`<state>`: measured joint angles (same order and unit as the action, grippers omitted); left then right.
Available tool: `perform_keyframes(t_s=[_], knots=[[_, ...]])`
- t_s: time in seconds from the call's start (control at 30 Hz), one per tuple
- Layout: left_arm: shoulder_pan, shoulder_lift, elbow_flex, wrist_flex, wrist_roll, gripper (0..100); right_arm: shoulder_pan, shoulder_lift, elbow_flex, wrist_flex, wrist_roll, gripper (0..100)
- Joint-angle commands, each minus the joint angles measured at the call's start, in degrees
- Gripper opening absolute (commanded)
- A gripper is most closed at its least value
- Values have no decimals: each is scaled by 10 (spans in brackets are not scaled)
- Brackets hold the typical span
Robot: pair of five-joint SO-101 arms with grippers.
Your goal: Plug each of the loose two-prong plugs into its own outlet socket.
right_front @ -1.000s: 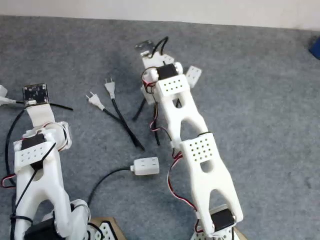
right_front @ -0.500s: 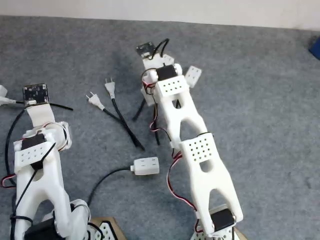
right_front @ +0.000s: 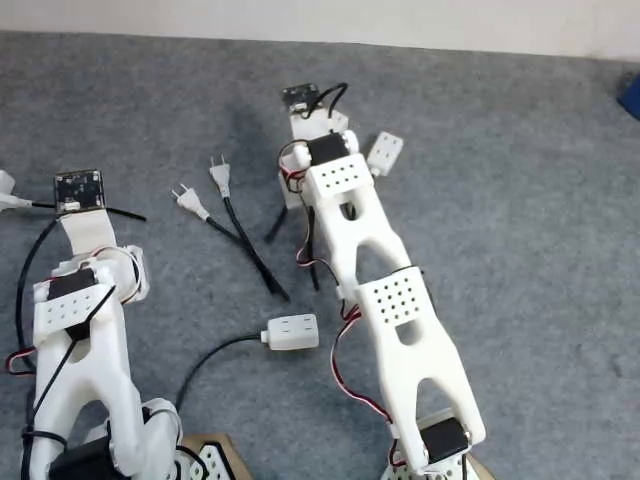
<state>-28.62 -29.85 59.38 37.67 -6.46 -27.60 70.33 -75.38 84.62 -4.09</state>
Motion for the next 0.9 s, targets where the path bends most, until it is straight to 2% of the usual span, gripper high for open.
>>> perform_keyframes(t_s=[0.0,0.1,0.27,0.73,0.87], knots=[[8,-19,-3,-8,2,235,-15,1,-9,4,-28,228],[8,-19,-3,-8,2,235,-15,1,-9,3,-28,192],[8,-19,-3,-8,2,235,-16,1,-7,-6,-27,22],[9,-15,-2,-8,1,235,-14,7,-2,-11,-25,6],[9,-19,-3,-8,1,235,-18,8,-13,62,38,6]])
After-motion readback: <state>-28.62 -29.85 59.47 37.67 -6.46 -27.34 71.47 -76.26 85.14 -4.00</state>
